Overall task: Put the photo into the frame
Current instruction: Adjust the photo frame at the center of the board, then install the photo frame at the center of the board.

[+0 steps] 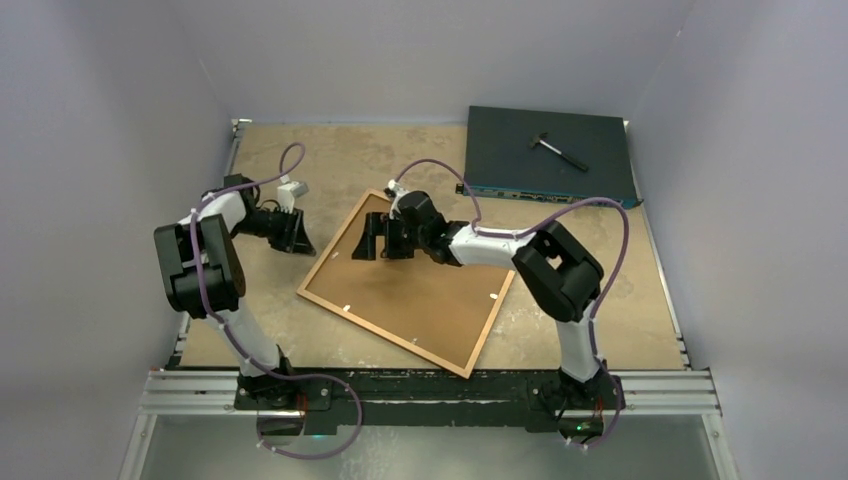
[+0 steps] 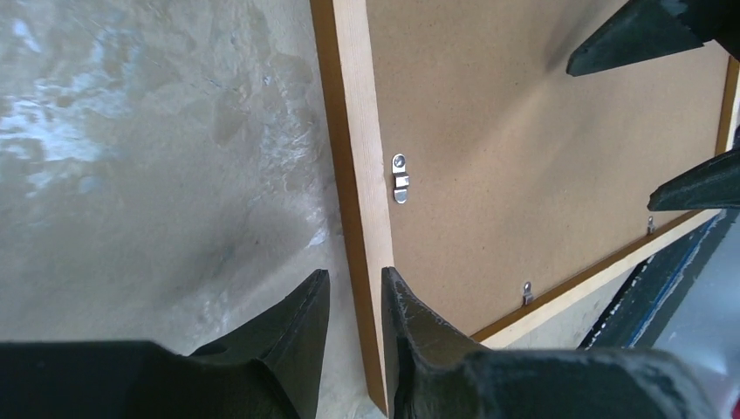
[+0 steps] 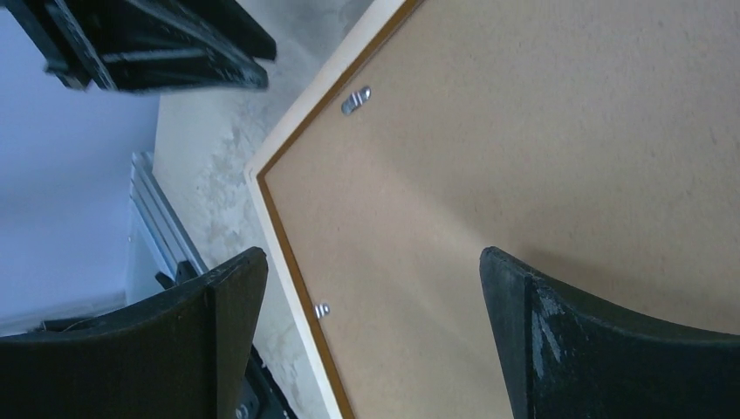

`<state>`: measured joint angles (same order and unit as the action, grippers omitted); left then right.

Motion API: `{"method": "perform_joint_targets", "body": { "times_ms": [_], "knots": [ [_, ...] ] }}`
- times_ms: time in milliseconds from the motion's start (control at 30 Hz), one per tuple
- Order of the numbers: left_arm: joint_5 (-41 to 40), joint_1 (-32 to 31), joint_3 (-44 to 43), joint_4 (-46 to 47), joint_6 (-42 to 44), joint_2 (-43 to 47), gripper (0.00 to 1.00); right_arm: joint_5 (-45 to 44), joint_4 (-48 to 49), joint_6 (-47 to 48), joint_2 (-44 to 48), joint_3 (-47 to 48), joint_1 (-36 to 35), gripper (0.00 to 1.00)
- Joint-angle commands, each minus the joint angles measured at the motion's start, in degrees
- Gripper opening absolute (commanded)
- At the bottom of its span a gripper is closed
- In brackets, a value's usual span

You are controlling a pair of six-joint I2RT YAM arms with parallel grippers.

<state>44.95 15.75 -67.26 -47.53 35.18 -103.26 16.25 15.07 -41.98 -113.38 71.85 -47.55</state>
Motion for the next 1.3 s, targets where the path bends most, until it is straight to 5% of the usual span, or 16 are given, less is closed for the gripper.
{"method": "perform_joint_targets", "body": {
  "times_ms": [0,200,700,1267],
  "knots": [
    [4.2,-0.8,-0.1,-1.9,2.8,-3.2,0.28,1.4,5.7,-2.5,-2.8,4.9,-1.0,0.93],
    [2.2,-0.8,2.2,0.6,3.6,-4.1,0.28,2.1,5.9,-3.1,-7.8,10.2,-2.8,0.92],
    [0.2,-1.2,5.5,4.3,2.6,-4.7,0.04,1.8,7.6,-5.0,-15.9,17.1,-4.4,0.89],
    [-0.3,-1.2,6.3,5.1,2.4,-4.6,0.0,3.0,7.8,-5.5,-19.9,21.0,-4.7,0.88]
  ]
}}
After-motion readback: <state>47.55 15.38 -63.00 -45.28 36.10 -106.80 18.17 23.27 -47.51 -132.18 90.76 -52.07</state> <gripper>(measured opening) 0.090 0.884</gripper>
